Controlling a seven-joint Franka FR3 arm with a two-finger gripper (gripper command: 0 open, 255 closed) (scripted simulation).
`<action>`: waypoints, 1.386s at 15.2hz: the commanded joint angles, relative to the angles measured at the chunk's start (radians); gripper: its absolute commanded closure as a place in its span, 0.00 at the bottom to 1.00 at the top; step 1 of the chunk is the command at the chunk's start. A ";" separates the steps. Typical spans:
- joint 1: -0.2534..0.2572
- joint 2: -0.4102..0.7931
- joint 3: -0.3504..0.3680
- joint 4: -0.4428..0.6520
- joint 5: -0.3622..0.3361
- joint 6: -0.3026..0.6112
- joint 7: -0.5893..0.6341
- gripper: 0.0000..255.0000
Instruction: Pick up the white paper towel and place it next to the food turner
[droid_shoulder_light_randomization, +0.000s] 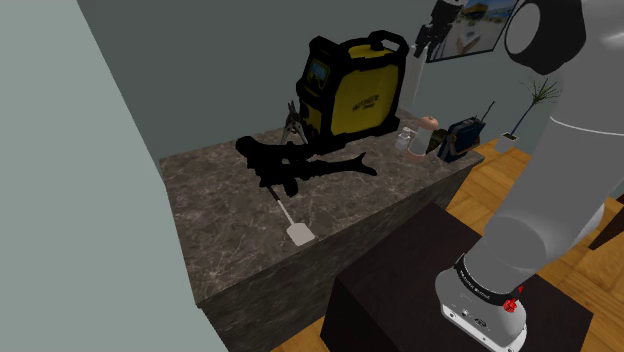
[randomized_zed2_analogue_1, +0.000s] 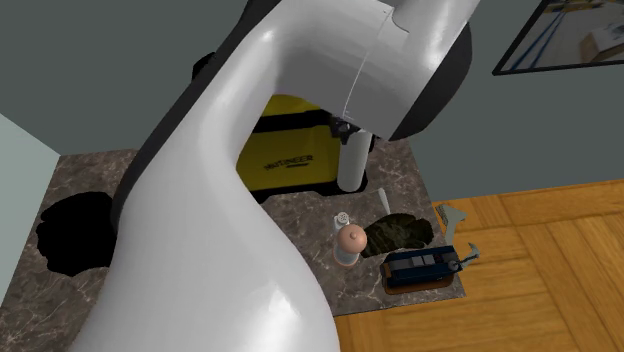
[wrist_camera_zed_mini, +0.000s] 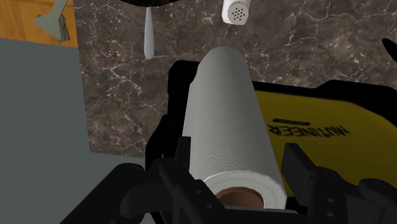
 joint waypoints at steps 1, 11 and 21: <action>-0.006 0.009 -0.001 0.038 0.004 -0.031 0.002 1.00; -0.049 0.070 -0.004 0.258 0.037 -0.196 0.009 1.00; -0.027 0.042 -0.006 0.333 0.022 -0.291 0.049 1.00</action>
